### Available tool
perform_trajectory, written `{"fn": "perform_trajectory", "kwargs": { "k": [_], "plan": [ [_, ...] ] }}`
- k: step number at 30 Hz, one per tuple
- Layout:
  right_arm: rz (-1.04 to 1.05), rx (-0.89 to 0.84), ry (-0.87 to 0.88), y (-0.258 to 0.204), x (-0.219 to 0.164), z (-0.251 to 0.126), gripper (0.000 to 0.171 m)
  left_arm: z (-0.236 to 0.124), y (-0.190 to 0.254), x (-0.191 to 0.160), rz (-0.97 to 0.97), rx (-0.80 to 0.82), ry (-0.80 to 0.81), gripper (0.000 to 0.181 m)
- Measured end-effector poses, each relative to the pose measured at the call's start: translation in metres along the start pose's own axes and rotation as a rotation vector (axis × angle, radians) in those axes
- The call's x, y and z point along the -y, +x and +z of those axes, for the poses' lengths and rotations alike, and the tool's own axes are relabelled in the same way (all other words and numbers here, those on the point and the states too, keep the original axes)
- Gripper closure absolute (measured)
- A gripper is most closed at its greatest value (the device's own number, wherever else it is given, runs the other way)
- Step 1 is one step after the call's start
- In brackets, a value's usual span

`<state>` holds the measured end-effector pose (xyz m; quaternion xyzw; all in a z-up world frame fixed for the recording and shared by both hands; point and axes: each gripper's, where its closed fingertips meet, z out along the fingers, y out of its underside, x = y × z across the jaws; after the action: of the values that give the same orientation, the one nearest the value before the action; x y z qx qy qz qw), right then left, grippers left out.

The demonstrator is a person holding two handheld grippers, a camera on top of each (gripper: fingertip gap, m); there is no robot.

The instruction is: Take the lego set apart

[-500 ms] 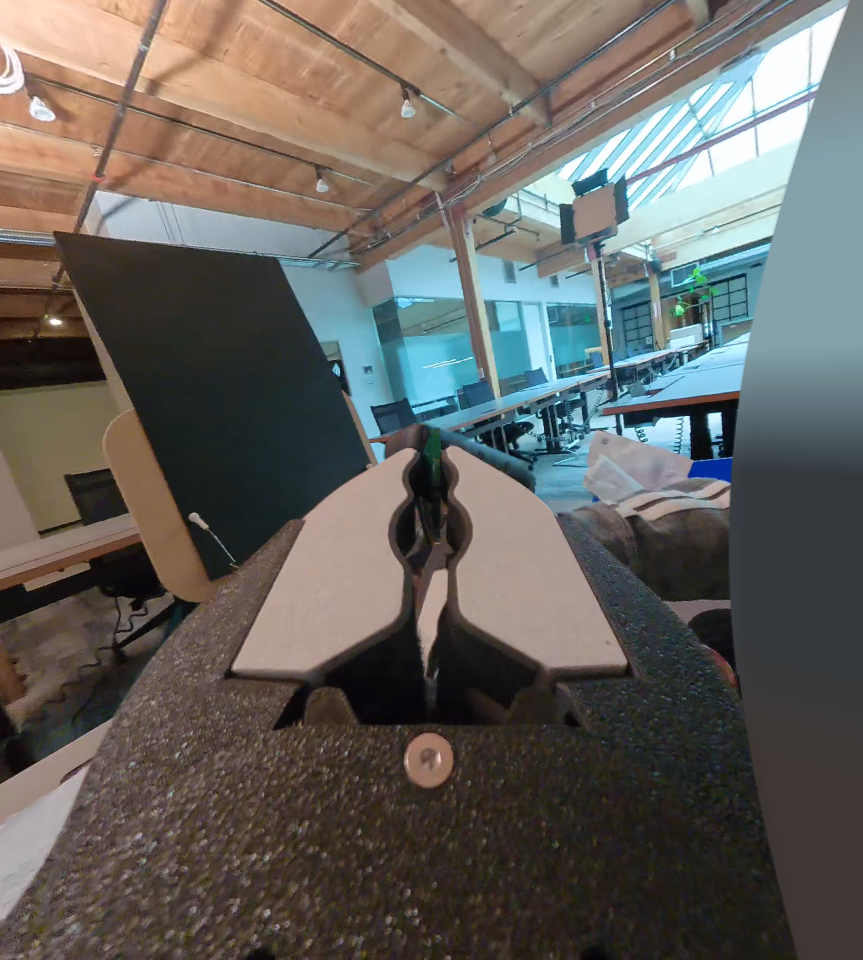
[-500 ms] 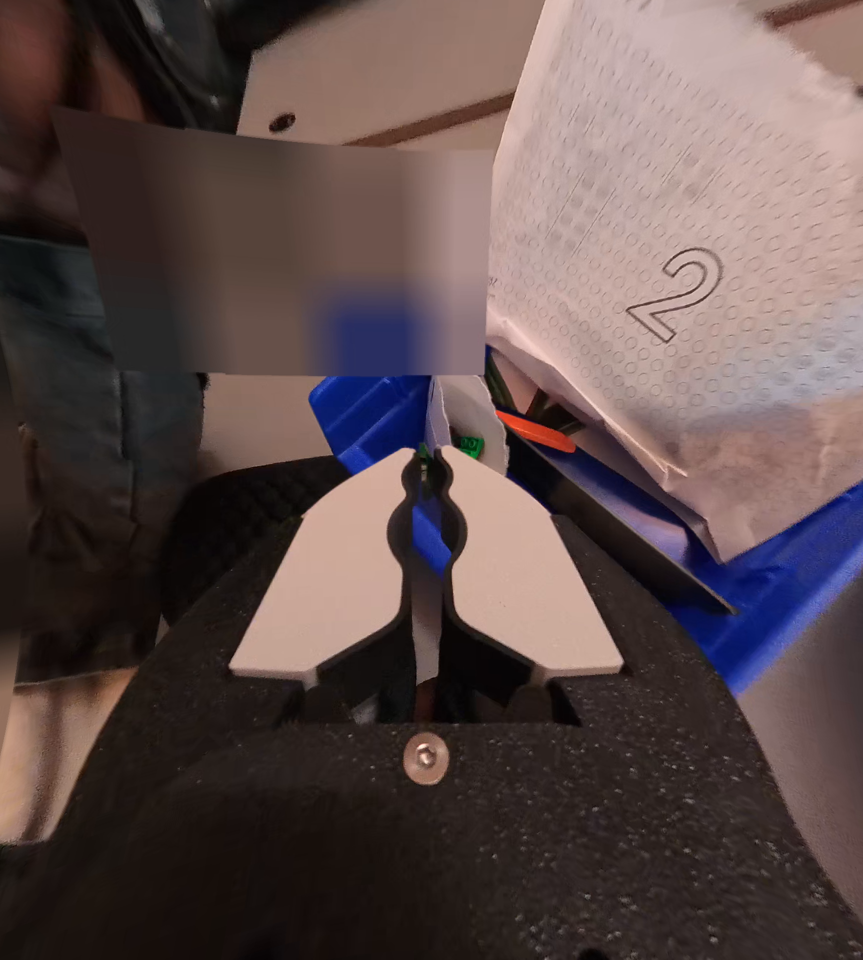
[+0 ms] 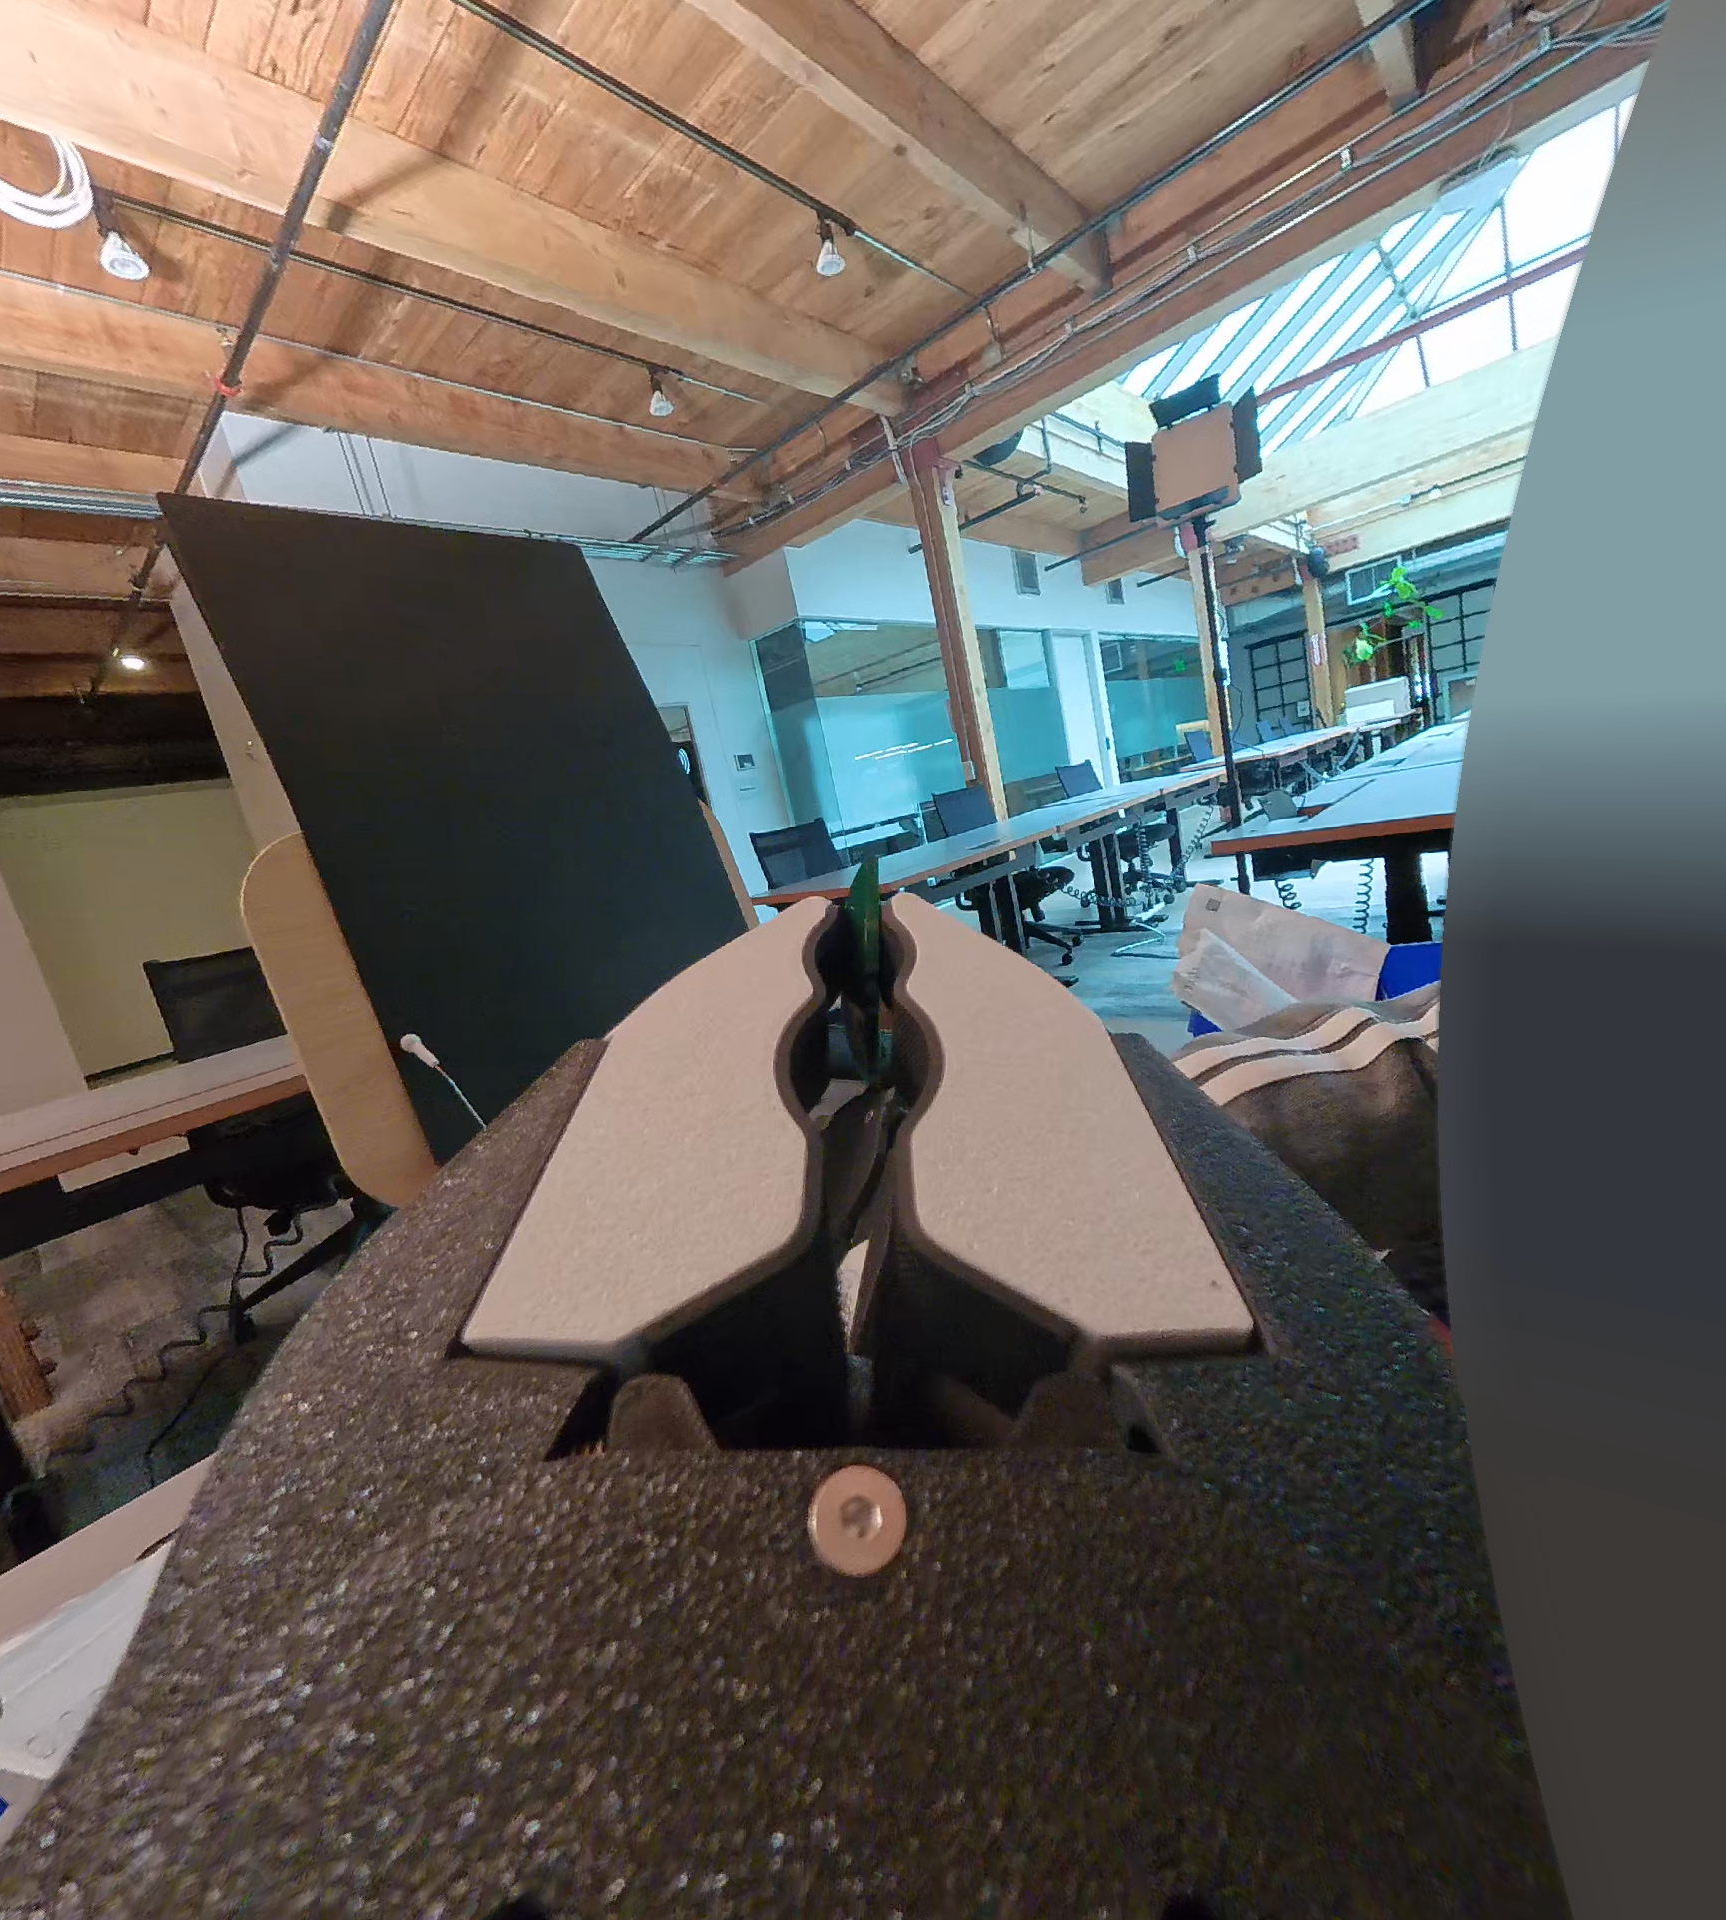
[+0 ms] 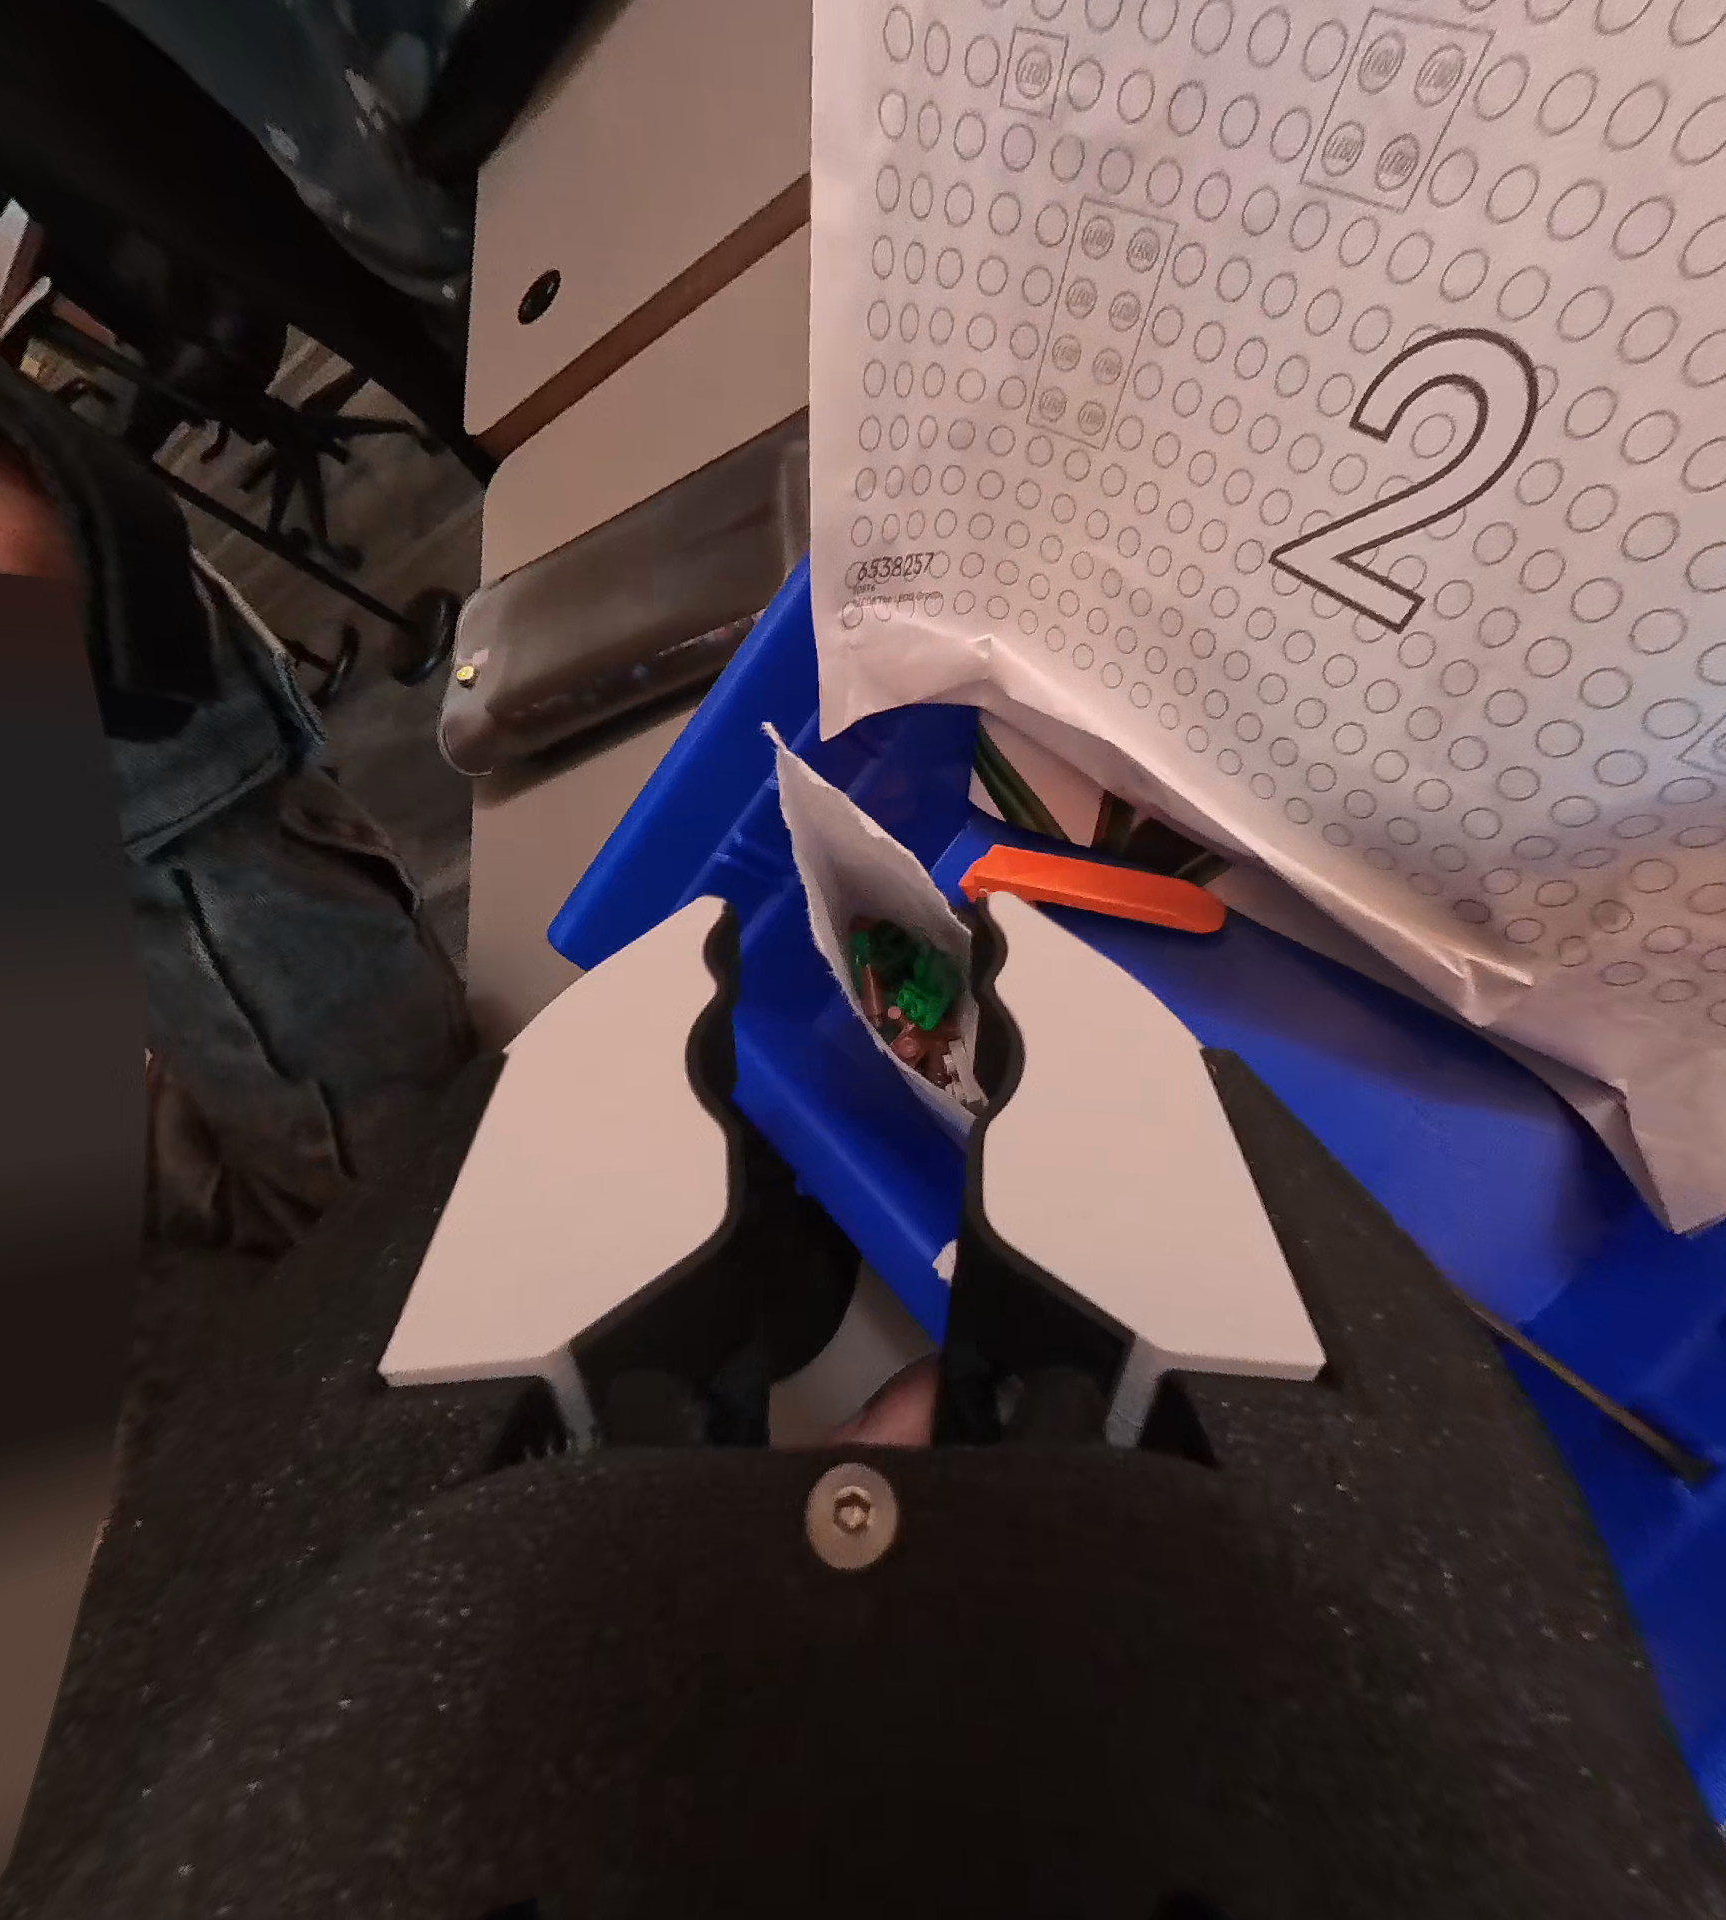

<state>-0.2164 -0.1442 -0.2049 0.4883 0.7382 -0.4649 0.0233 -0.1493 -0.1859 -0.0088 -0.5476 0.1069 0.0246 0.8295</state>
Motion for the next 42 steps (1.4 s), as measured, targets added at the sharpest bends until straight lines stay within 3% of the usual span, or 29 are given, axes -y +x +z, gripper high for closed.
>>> {"fn": "perform_trajectory", "kwargs": {
  "k": [6, 12, 19, 24, 26, 27, 33, 42],
  "plan": [
    [-0.122, 0.04, 0.085, -0.02, 0.012, -0.016, 0.134, 0.003, 0.002, -0.008, -0.005, -0.011, -0.046, 0.176],
    [-0.426, 0.275, 0.382, -0.1, 0.032, -0.088, 0.128, 0.01, 0.005, -0.02, -0.071, -0.056, -0.076, 0.176],
    [-0.625, 0.208, 0.544, -0.141, 0.039, -0.129, 0.143, 0.027, 0.026, -0.029, -0.217, -0.191, -0.082, 0.176],
    [-0.643, 0.175, 0.483, -0.138, 0.033, -0.127, 0.145, 0.035, 0.042, -0.035, -0.251, -0.272, -0.102, 0.176],
    [-0.677, 0.141, 0.472, -0.135, 0.03, -0.126, 0.165, 0.037, 0.045, -0.037, -0.258, -0.283, -0.111, 0.176],
    [-0.698, 0.121, 0.475, -0.134, 0.029, -0.127, 0.166, 0.037, 0.045, -0.037, -0.262, -0.284, -0.114, 0.175],
    [-0.609, 0.124, 0.538, -0.122, 0.031, -0.141, 0.166, 0.031, 0.031, -0.033, -0.303, -0.244, -0.068, 0.171],
    [-0.532, 0.161, 0.558, -0.117, 0.025, -0.142, 0.166, 0.031, 0.028, -0.044, -0.213, -0.208, -0.135, 0.163]
  ]
}}
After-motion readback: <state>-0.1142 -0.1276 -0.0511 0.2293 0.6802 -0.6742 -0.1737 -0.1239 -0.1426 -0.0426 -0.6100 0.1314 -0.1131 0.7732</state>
